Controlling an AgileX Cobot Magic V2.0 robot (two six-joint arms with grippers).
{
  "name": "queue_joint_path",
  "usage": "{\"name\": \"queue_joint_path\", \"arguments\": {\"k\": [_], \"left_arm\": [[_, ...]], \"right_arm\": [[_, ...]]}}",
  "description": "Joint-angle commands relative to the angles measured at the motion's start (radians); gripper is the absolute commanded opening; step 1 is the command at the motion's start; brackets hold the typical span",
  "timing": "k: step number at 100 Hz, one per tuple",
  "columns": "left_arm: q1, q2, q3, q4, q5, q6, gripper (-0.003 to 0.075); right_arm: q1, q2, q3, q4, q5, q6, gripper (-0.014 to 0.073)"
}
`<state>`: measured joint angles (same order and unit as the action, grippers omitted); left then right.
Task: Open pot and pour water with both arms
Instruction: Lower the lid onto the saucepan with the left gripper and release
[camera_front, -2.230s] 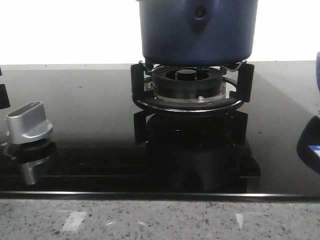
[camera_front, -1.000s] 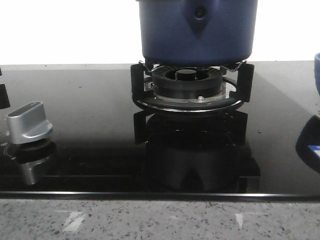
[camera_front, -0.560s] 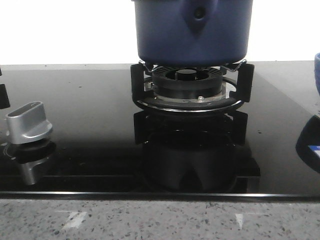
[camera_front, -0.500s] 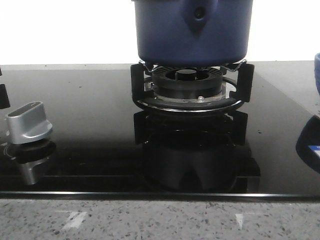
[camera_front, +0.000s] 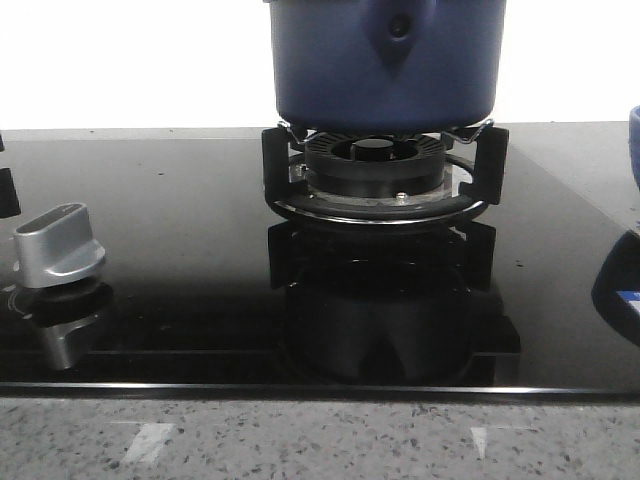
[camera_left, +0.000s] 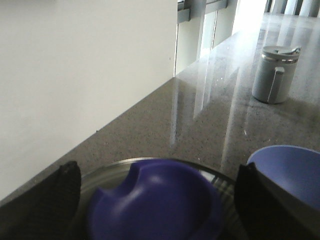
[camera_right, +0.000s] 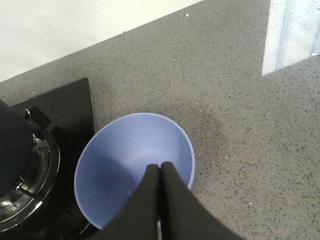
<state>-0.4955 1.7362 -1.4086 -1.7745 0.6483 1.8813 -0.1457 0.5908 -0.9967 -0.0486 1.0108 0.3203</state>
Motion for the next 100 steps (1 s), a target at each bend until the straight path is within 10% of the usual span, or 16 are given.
{"name": "queue_joint_path", "arguments": {"k": [1,29,65,100], "left_arm": [[-0.005,-0.085,-0.046,-0.098,0.04,0.003,0.0556],[0.018,-0.217,-0.044,-0.096,-0.037,0.0,0.0526],[0.084,-0.512,0.157,-0.017,-0.088,-0.09,0.0104],[0.084,-0.957,0.611,0.003,-0.307,-0.096,0.0089]], "right_arm": [[0.002,0.004,-0.022,-0.012,-0.085,-0.013,-0.0074],[0.009,0.004,0.014,-0.012,-0.094,-0.014,-0.0074],[0.1,0.002,0.024,-0.012,-0.098,-0.092,-0.0074],[0.149,-0.136,0.169,-0.012,-0.229,-0.106,-0.0074]]}}
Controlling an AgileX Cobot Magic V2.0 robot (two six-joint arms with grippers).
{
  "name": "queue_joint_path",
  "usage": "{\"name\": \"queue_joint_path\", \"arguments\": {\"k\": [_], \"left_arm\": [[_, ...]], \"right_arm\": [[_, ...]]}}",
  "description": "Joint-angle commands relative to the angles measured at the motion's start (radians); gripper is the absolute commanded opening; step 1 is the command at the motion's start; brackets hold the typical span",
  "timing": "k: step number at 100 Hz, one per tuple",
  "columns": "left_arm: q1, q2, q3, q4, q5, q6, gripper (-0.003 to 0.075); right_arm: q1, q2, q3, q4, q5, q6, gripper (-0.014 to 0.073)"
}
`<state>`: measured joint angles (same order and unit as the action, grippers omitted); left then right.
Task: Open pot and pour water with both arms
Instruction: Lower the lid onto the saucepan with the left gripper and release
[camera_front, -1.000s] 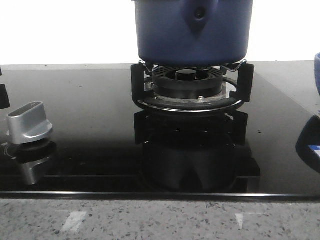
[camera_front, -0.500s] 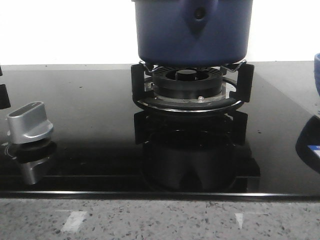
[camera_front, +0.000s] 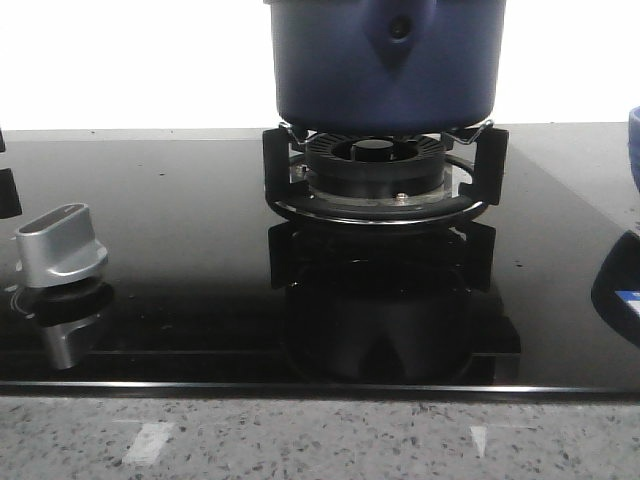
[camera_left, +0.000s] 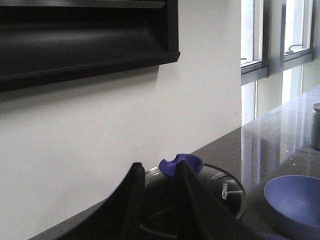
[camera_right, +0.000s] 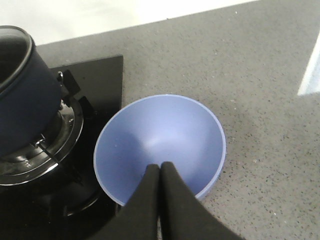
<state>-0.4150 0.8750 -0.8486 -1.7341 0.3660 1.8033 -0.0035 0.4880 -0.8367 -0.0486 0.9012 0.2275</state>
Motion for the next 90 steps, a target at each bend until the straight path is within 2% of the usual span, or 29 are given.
{"name": "queue_joint_path", "arguments": {"k": [1,11,19,49,90], "left_arm": [[0.003,-0.103,0.058,-0.04,-0.027,-0.024,0.0087],[0.003,-0.199,0.144,-0.04,-0.092,-0.088,0.0033],[0.003,-0.266,0.203,-0.04,-0.112,-0.091,-0.0021],[0.003,-0.431,0.327,-0.031,-0.112,-0.091,-0.002],[0.003,-0.442,0.34,-0.033,-0.112,-0.091,-0.002]], "right_arm": [[0.009,-0.037,0.013,-0.012,-0.124,-0.013,-0.0074],[0.024,-0.089,0.066,-0.012,-0.176,-0.013,-0.0074],[0.035,-0.131,0.102,-0.012,-0.211,-0.013,-0.0074],[0.049,-0.235,0.202,-0.01,-0.263,-0.013,-0.0074],[0.049,-0.235,0.204,-0.008,-0.235,-0.013,-0.0074]]}}
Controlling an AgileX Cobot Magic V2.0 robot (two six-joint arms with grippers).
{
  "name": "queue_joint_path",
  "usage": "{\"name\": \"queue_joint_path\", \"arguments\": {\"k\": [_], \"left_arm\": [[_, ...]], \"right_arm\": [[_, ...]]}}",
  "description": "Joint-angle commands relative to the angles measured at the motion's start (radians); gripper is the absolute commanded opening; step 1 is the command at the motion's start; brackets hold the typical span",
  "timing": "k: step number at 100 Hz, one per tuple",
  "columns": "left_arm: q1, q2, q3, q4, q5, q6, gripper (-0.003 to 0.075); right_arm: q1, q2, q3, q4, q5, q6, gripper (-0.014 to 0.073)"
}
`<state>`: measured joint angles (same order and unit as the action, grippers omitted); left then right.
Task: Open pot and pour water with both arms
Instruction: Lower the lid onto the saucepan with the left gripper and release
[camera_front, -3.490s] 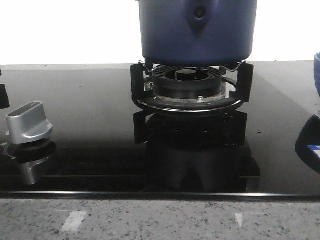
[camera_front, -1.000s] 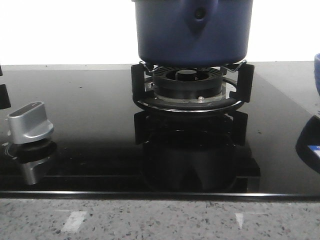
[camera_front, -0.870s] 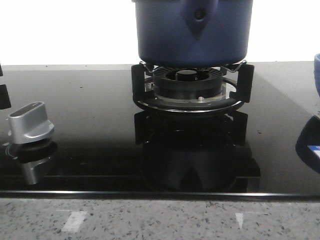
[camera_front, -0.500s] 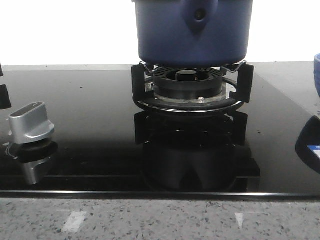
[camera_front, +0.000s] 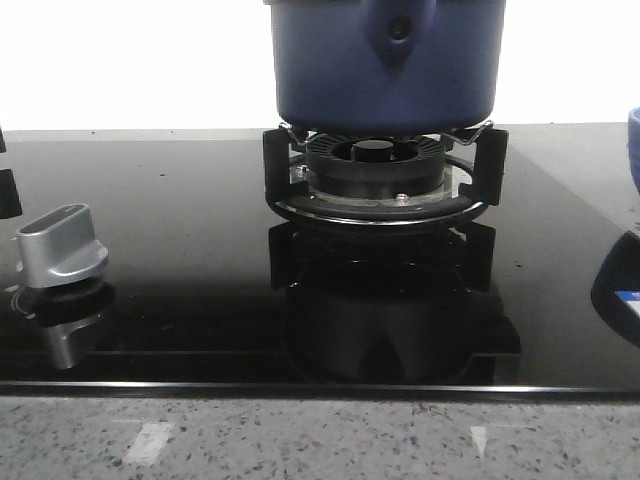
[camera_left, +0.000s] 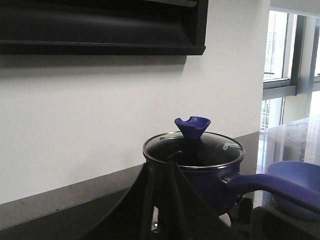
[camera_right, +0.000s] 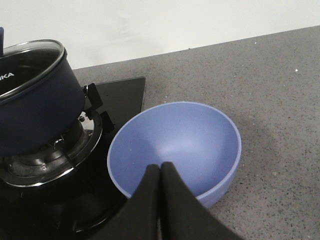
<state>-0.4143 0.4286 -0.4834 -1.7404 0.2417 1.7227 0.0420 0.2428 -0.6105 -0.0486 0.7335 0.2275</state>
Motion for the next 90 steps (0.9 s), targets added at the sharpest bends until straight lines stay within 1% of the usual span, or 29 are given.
{"name": "queue_joint_path", "arguments": {"k": [1,70,90], "left_arm": [[0.002,0.004,-0.025,-0.027,0.012,-0.01,-0.002],[0.002,0.004,-0.025,-0.027,0.012,-0.01,-0.002],[0.002,0.004,-0.023,-0.05,0.007,-0.008,-0.002]], "right_arm": [[0.003,0.01,-0.022,-0.008,-0.068,-0.013,-0.0074],[0.003,0.01,-0.022,-0.008,-0.068,-0.013,-0.0074],[0.003,0.01,-0.022,-0.008,-0.068,-0.013,-0.0074]]}}
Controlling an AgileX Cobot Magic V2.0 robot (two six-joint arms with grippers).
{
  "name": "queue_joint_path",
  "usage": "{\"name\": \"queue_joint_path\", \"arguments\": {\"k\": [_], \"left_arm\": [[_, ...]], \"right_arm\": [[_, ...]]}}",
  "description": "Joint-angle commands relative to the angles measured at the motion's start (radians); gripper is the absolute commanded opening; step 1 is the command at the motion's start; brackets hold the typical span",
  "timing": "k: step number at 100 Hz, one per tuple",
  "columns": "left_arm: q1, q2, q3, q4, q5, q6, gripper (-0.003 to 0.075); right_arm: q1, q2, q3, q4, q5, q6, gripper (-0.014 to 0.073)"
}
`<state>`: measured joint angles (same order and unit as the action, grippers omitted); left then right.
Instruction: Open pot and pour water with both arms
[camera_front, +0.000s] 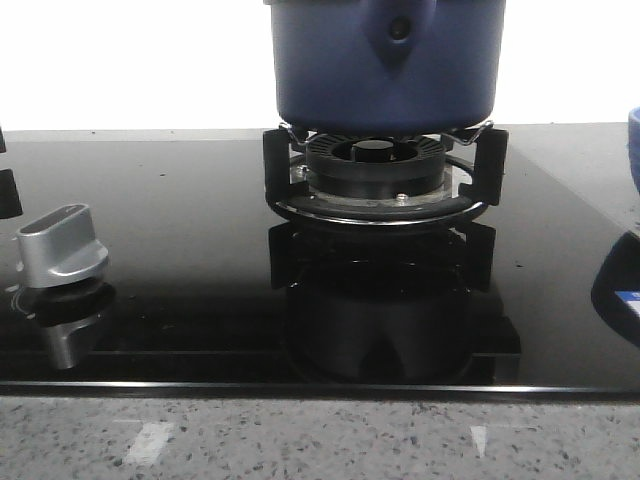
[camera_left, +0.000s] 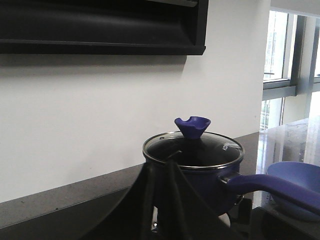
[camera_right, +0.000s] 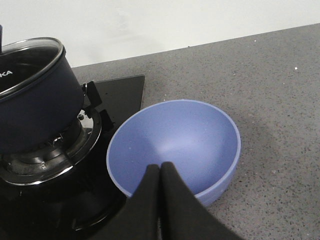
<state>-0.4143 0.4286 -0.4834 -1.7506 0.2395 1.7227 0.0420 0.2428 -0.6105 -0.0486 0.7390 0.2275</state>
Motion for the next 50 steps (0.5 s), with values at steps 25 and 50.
{"name": "queue_joint_path", "arguments": {"k": [25,50], "left_arm": [[0.012,-0.045,0.03,0.118,0.013,-0.066,-0.002],[0.146,-0.215,0.154,0.948,0.083,-0.959,-0.002]], "right_arm": [[0.003,0.01,-0.022,-0.008,-0.073,-0.013,-0.0074],[0.003,0.01,-0.022,-0.008,-0.073,-0.013,-0.0074]]}}
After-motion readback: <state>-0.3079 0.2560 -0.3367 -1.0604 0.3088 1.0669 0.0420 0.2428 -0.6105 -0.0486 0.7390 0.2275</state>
